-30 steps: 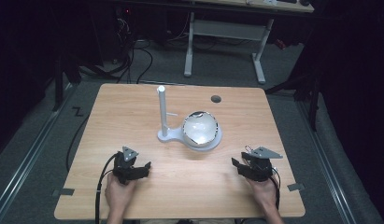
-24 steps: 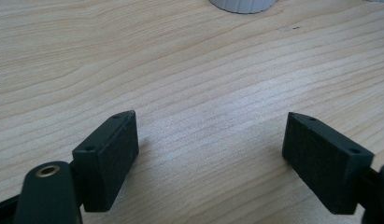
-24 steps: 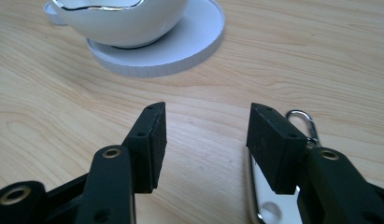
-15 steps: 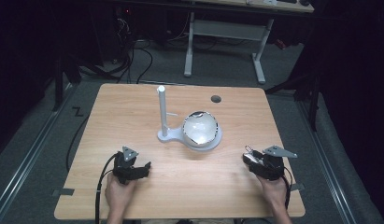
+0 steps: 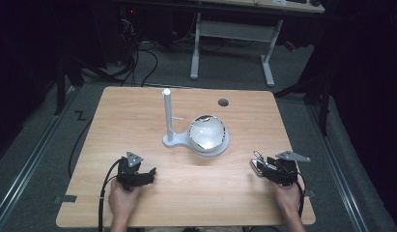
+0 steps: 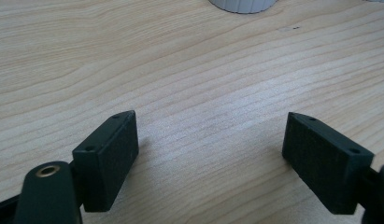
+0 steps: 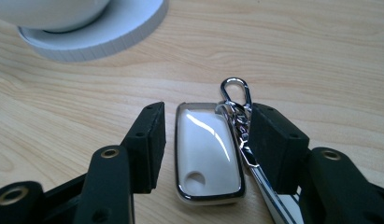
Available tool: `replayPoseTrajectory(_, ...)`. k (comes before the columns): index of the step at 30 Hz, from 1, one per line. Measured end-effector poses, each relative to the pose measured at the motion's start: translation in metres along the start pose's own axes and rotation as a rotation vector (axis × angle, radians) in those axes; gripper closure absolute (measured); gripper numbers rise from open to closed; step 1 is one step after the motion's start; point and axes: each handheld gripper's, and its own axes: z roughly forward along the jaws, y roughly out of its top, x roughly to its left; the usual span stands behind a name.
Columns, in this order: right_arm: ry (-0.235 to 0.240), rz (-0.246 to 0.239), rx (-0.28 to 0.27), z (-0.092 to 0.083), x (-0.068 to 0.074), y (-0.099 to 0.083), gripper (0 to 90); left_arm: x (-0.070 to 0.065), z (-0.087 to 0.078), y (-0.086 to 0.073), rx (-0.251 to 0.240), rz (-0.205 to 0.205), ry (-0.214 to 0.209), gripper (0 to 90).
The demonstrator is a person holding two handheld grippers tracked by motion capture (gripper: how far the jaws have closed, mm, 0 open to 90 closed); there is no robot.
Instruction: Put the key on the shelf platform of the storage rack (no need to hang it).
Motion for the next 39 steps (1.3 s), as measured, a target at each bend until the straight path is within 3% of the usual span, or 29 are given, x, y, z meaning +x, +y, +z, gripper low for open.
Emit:
replayPoseTrajectory(14, -0.020, -0.032, 0.059, 0.018, 0.001, -0.006, 46.4, 0.000, 0.000, 0.000, 0.000, 0.000, 0.000, 18.7)
replayPoseTrajectory(19, -0.023, -0.037, 0.058, 0.019, 0.001, -0.007, 47.0, 0.000, 0.000, 0.000, 0.000, 0.000, 0.000, 18.7)
replayPoseTrajectory(26, -0.037, -0.082, 0.064, 0.019, 0.006, -0.007, 48.8, 0.000, 0.000, 0.000, 0.000, 0.001, 0.000, 18.7)
replayPoseTrajectory(39, -0.010, -0.104, 0.092, 0.025, 0.013, -0.010, 48.1, 0.000, 0.000, 0.000, 0.000, 0.000, 0.000, 18.7)
